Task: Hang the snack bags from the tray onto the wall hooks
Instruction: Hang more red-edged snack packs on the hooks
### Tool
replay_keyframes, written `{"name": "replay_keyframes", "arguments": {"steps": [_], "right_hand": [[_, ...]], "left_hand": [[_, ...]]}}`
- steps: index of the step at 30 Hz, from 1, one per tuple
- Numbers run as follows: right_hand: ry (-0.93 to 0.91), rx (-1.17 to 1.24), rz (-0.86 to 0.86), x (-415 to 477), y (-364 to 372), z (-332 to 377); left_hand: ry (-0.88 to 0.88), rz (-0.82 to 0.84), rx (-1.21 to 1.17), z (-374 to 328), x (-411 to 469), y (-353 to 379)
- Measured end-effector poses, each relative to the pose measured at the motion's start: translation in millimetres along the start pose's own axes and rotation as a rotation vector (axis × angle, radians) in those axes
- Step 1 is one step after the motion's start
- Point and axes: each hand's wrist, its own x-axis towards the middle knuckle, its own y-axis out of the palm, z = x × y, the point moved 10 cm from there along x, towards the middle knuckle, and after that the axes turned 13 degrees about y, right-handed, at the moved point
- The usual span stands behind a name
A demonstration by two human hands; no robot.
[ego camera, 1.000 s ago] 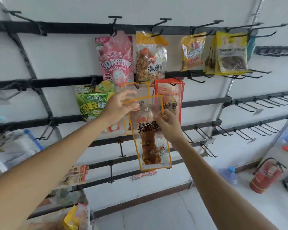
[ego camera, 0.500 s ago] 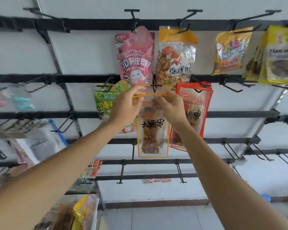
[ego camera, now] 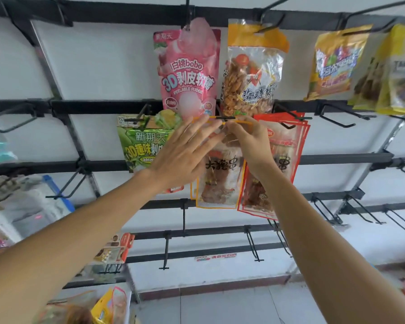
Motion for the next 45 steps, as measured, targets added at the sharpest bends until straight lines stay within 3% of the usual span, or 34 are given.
{"name": "replay_keyframes", "arguments": {"steps": [10,17,22,28,34,39,45], "right_hand": [[0.011,-0.088,-0.045,17,-1,-19],[-0.091,-0.48,-0.445,15,-14,-32],[-0.055,-0.632,-0.552,-2,-28,-48],[-0.112,-0.873,-0.165,-19,5,-77],[0.047,-0.999,0.168,-47,29,-119],[0.135,-1.113,0.349,-91,59,-136],[0.123,-1.148,0.527,-149,133,-151]], "left_hand": [[-0.012,0.055,-0.01,10,-6,25],[0.012,0.196,-0.113,10,-13,62],[-0.058,0.327,-0.108,14,-25,87],[-0.112,0.391,-0.235,-4,-30,86],[-0.306,0.704,-0.596,-39,-75,82],[-0.406,0.762,-0.486,-70,-115,36],[-0.681,0.961,-0.418,-87,-212,-10]]}}
